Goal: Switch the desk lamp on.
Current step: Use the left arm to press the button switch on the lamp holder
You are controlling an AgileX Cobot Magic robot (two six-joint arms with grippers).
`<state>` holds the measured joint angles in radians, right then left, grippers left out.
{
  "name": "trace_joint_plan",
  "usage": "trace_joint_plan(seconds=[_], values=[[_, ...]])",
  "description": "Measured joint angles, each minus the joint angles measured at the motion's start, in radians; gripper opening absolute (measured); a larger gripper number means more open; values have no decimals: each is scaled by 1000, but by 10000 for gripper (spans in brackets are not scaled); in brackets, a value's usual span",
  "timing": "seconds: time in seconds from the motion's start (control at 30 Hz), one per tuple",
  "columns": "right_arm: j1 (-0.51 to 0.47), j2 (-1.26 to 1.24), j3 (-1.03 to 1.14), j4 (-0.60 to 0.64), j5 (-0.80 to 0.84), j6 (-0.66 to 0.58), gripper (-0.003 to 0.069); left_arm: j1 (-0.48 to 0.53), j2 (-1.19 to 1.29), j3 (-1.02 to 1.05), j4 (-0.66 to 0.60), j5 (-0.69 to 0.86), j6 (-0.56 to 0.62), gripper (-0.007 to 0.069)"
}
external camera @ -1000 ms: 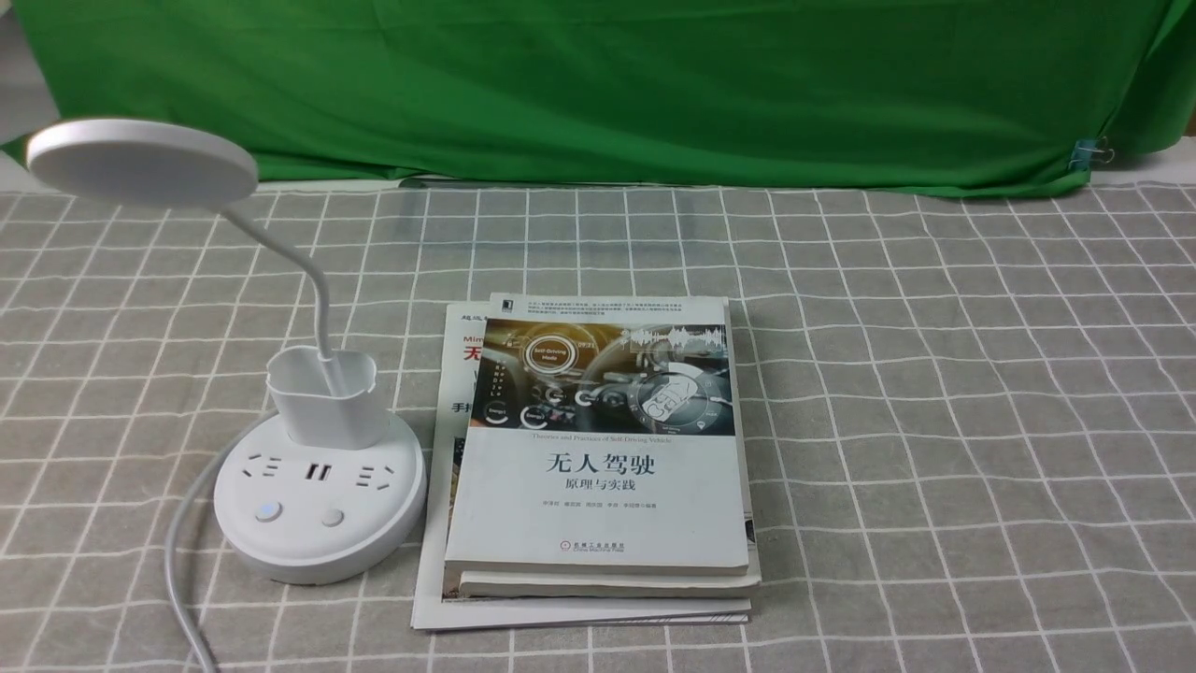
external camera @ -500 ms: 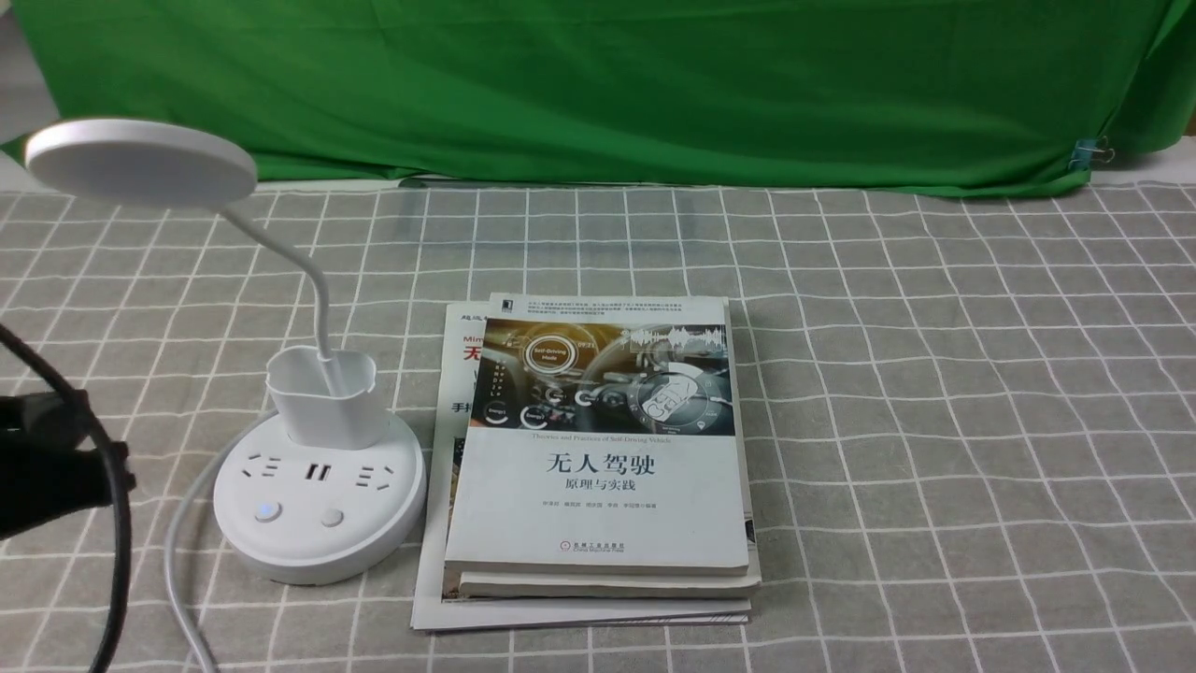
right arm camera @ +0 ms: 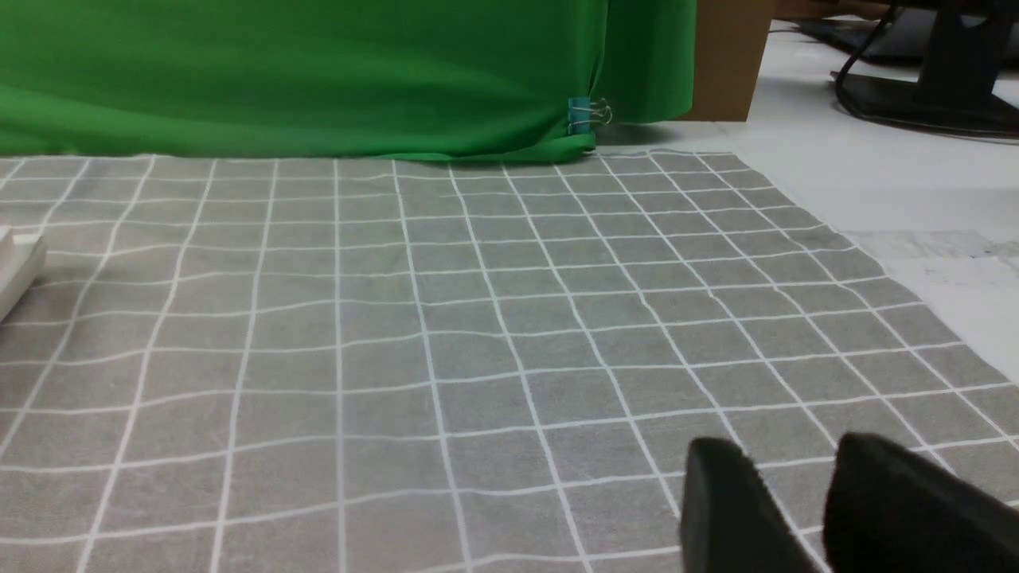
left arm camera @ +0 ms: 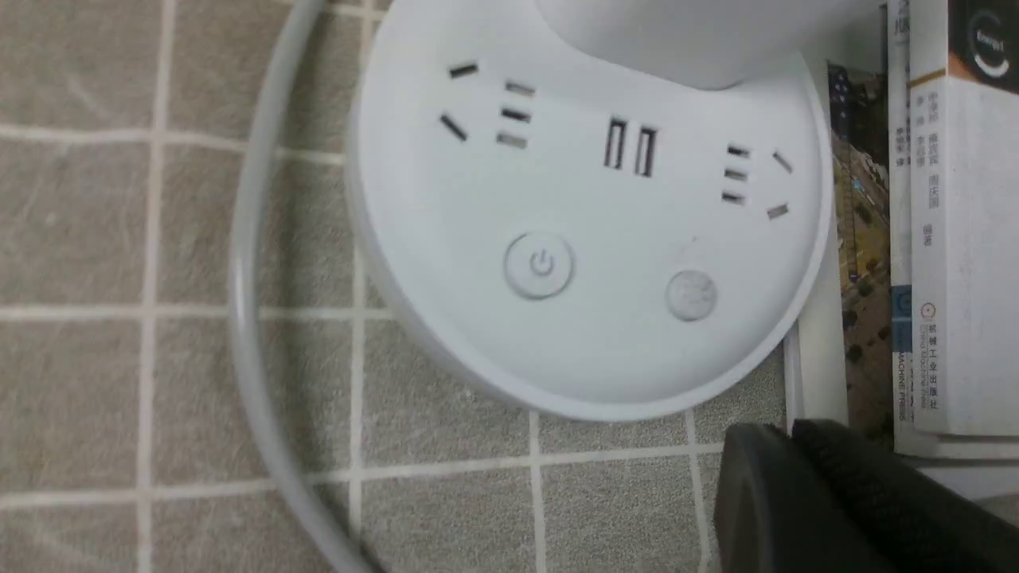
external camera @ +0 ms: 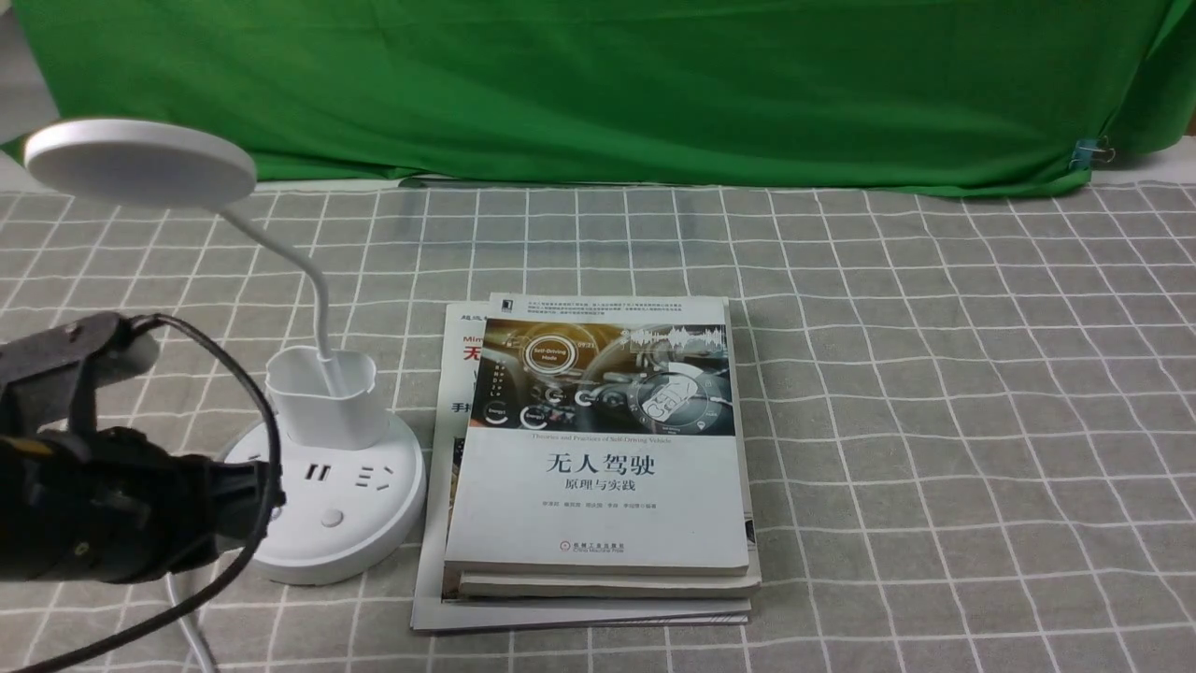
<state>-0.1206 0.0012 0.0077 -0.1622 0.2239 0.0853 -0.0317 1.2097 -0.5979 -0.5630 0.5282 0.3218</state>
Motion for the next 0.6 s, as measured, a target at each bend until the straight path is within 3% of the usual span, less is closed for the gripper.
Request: trace_joint_plan(seconds=[0.1,0.27,0.37,0.6], values=[[0,0,0,0,0,0,245,-69,50,-47,100,2,-34,19],[0,0,0,0,0,0,245,-222,152,-105,507,-22,-336,19],[0,0,0,0,0,0,245,-264,203,-129,668,-32,-452,19],[0,0,0,0,0,0,245,-280,245,-143,773,-140,-503,19]])
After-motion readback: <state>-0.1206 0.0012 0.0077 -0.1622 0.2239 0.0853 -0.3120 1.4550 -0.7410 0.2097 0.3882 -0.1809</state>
